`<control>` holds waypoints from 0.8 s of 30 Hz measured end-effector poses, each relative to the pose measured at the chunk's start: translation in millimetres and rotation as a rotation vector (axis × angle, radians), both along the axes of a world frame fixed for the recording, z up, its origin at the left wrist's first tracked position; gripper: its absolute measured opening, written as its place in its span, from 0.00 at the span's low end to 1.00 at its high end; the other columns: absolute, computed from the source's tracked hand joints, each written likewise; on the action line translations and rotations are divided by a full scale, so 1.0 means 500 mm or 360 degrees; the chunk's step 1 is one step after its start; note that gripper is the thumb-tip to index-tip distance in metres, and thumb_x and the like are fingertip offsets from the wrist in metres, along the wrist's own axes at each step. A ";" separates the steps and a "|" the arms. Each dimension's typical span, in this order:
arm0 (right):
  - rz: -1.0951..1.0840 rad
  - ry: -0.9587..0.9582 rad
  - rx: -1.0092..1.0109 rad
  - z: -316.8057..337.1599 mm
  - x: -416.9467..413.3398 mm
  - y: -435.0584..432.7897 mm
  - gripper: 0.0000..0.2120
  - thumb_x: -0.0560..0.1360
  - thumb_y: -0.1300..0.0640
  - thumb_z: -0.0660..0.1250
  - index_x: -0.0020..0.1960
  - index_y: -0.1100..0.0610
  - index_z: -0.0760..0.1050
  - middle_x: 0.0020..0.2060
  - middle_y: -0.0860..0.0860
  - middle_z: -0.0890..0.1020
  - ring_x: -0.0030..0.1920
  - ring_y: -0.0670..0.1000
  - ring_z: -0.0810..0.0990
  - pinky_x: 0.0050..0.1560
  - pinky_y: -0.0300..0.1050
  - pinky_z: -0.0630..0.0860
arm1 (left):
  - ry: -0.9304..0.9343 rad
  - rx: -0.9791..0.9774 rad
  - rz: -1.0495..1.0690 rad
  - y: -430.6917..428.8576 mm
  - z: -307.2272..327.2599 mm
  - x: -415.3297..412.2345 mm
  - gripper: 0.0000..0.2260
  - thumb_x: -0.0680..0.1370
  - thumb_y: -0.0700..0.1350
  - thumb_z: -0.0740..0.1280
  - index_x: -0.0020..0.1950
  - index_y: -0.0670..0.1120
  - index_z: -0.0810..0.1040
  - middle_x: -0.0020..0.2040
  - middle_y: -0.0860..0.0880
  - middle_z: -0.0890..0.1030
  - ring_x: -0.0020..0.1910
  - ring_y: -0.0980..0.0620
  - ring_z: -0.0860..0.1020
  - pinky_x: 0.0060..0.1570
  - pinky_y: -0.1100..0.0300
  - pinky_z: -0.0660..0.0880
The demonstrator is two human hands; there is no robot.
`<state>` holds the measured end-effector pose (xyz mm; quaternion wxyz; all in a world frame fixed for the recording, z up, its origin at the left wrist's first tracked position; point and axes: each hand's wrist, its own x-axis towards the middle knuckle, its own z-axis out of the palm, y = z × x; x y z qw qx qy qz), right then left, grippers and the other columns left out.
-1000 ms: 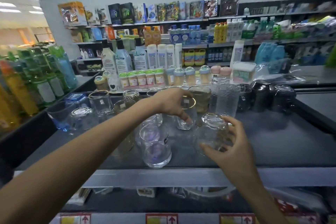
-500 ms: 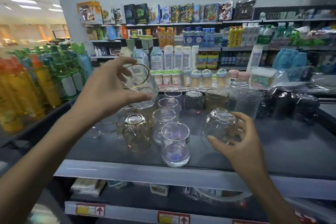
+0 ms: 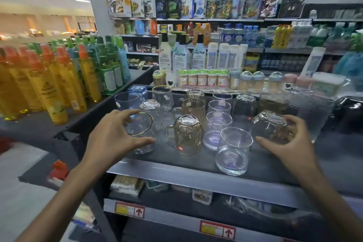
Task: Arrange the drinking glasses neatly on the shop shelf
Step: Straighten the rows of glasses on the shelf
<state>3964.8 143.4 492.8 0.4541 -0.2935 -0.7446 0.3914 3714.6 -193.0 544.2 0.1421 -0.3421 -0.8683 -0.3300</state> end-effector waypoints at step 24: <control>-0.0037 -0.0235 0.0060 0.026 -0.064 0.014 0.41 0.61 0.57 0.86 0.67 0.51 0.67 0.50 0.40 0.75 0.54 0.53 0.80 0.55 0.46 0.75 | 0.0372 -0.0047 0.0001 0.001 -0.025 0.006 0.30 0.69 0.68 0.71 0.65 0.53 0.80 0.63 0.49 0.78 0.60 0.43 0.76 0.54 0.43 0.76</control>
